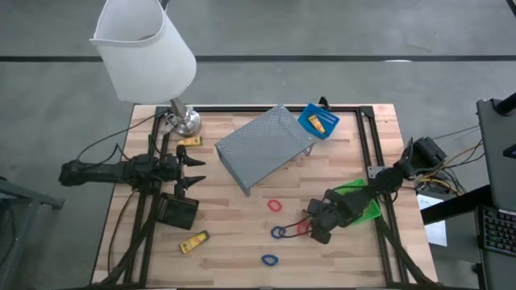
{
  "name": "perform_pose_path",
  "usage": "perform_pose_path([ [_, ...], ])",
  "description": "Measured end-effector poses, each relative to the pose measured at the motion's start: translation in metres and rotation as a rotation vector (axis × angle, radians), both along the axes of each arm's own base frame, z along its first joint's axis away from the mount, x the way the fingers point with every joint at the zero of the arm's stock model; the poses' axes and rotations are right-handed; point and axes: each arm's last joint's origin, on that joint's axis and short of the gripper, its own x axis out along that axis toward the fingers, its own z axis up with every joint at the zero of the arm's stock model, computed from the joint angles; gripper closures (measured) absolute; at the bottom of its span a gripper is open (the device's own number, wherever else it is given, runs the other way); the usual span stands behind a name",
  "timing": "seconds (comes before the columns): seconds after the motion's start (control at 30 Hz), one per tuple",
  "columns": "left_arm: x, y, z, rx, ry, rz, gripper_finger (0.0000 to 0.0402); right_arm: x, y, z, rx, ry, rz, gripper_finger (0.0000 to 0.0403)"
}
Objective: Pick & Place Office Desk Supplies
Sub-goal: Put the crayon box into the blue basket
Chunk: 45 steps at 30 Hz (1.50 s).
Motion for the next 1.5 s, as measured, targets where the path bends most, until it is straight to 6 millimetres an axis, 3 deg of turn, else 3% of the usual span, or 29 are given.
perform_pose_path([
  [0.13,0.000,0.000,0.000,0.000,0.000,0.000,0.0149,0.004,0.002,0.014,-0.006,0.017,-0.029,0.0339],
  [0.43,0.000,0.000,0.000,0.000,0.000,0.000,0.0149,0.016,0.005,0.067,0.021,0.025,-0.405,0.0339],
  [0.67,0.000,0.000,0.000,0.000,0.000,0.000,0.0149,0.020,0.000,0.107,-0.036,0.033,-0.528,0.0339],
  [0.8,0.000,0.000,0.000,0.000,0.000,0.000,0.0149,0.020,-0.013,0.130,-0.078,0.081,-0.613,0.0339],
  [1.1,0.000,0.000,0.000,0.000,0.000,0.000,0.0148,0.020,-0.050,0.163,-0.168,0.081,-0.613,0.0339],
  [1.5,0.000,0.000,0.000,0.000,0.000,0.000,0.0148,-0.015,-0.125,0.186,-0.153,-0.049,-0.719,0.0339],
])
